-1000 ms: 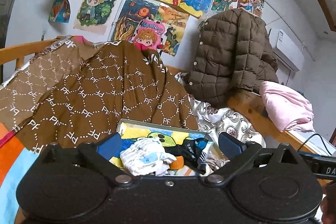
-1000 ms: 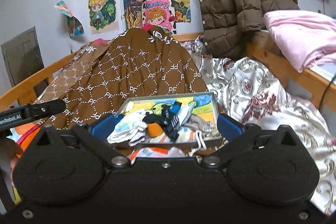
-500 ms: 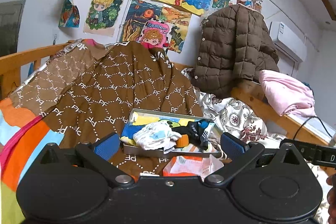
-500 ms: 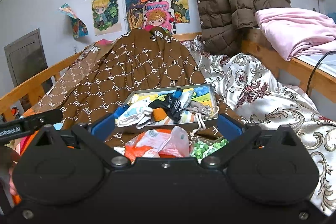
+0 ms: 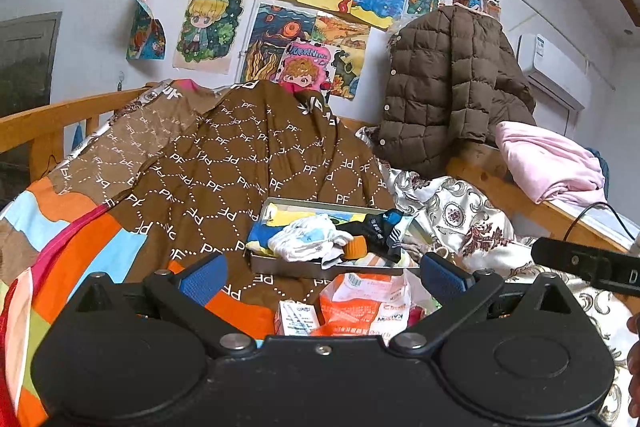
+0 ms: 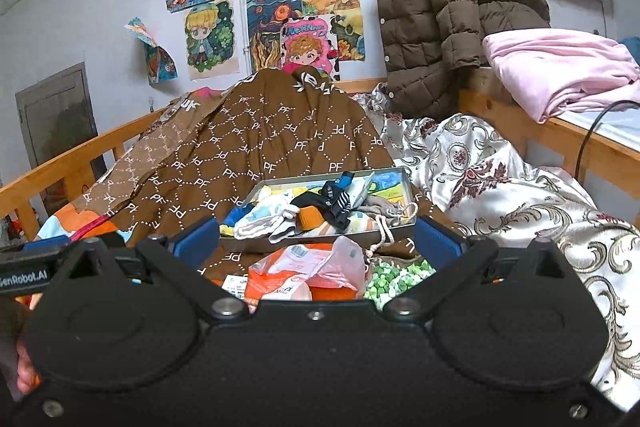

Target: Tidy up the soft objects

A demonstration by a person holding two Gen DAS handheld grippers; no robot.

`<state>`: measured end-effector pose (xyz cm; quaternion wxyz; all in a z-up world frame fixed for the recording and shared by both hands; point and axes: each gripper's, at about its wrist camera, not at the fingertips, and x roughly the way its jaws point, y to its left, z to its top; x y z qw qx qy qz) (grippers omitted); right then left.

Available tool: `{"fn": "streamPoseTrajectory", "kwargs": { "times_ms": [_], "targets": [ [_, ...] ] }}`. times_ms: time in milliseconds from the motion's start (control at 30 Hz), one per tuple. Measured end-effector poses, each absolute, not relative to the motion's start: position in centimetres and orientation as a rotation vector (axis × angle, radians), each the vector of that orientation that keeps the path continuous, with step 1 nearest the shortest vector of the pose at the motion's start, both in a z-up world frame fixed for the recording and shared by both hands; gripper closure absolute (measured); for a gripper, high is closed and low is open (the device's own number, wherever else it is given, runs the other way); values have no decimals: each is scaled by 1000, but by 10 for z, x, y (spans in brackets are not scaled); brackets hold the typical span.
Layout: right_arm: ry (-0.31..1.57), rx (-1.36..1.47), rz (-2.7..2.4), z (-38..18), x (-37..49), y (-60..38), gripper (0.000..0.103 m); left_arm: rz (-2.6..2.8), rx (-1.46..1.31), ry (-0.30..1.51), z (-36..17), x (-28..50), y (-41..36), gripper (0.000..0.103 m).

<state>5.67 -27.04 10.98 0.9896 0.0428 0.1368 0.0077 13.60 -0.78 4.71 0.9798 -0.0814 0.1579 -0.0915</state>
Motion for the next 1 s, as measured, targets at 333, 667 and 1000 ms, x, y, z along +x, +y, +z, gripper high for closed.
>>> {"fn": "streamPoseTrajectory", "kwargs": {
  "times_ms": [333, 667, 1000],
  "targets": [
    [254, 78, 20, 114, 43, -268, 1, -134, -173, 303, 44, 115, -4, 1],
    [292, 156, 20, 83, 30, -259, 1, -54, -161, 325, 36, 98, 3, 1],
    [339, 184, -65, 38, 34, -252, 1, 40, -83, 392, 12, 101, -1, 1]
  ]
}}
